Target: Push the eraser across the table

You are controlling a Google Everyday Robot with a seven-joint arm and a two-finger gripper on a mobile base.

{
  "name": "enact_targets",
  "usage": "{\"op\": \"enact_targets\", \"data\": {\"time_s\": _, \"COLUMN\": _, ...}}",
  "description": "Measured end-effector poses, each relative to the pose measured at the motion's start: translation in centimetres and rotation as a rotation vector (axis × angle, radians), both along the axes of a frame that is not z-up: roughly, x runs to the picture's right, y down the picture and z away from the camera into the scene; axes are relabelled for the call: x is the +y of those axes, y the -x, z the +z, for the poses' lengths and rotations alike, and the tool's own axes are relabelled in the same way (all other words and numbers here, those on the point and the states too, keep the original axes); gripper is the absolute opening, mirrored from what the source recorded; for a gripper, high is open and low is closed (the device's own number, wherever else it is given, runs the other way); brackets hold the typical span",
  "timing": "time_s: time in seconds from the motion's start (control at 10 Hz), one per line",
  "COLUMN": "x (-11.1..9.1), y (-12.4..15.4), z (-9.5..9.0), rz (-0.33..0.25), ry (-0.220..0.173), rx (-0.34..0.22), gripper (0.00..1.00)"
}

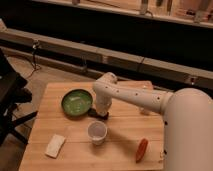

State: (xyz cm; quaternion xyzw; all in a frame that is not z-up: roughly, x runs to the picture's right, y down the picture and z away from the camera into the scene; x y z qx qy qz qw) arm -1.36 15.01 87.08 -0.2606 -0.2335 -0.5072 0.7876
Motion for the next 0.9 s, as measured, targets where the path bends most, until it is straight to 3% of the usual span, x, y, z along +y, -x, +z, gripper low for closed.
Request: {"op": "enact_targets", "data": {"time_s": 0.9, "x": 0.4, "y": 1.2, "z": -0.7, "rz": -0.045, "ry": 0.005, "rx": -0.039, "gripper": 0.00}}
